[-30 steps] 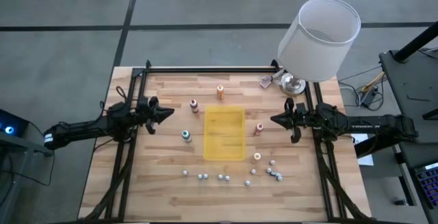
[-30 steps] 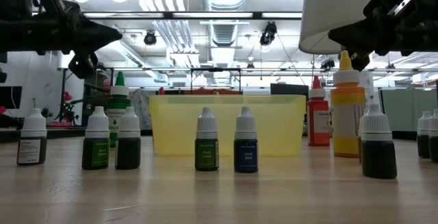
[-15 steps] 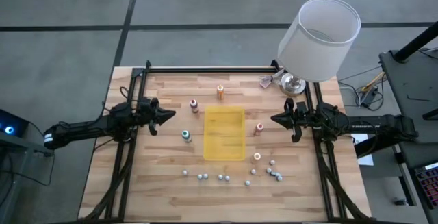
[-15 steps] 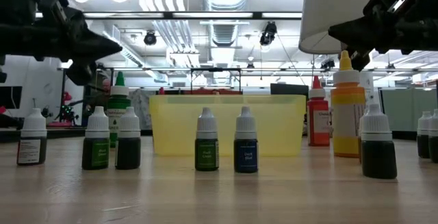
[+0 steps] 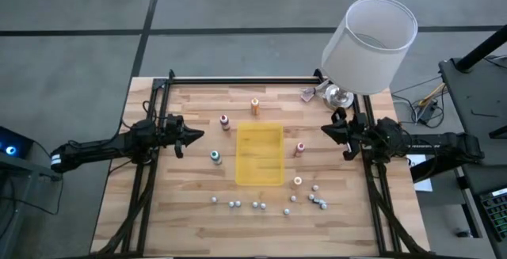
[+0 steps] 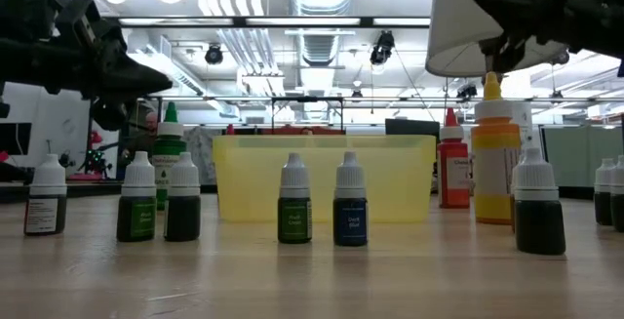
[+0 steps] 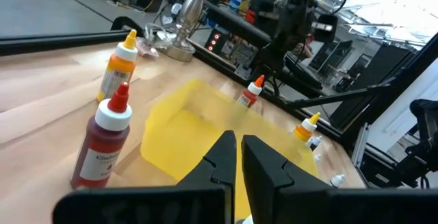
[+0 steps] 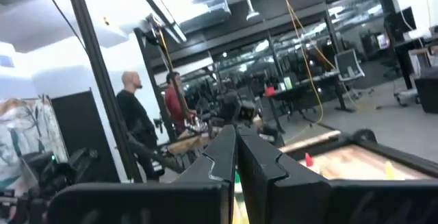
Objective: Pick & Place food coloring
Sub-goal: Put the large orange food coloring bottle into the bin
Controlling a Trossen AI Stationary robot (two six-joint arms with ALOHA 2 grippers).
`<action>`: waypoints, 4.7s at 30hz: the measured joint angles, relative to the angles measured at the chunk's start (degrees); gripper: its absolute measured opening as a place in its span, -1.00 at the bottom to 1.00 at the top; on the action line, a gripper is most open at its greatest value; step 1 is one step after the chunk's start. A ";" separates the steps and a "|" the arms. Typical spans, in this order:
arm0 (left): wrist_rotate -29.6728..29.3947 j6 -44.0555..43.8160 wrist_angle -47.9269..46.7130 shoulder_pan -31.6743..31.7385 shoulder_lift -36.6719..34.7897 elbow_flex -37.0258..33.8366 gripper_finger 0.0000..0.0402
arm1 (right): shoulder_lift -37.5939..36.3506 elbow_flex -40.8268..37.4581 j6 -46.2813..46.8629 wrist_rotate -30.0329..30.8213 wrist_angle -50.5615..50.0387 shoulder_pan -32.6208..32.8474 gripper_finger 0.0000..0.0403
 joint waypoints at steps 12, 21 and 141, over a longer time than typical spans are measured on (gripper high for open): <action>-0.04 0.28 -2.14 0.02 0.00 0.00 -1.00 | 5.51 15.40 -4.81 -0.04 -8.93 0.02 -0.96; -0.04 0.30 -2.27 0.02 0.00 0.00 -1.00 | 12.96 32.53 -6.98 -0.04 -34.20 0.02 -0.96; 0.04 0.32 -1.94 0.01 -0.01 -0.07 -1.00 | 63.24 84.33 -23.06 -0.17 -112.17 4.53 -0.95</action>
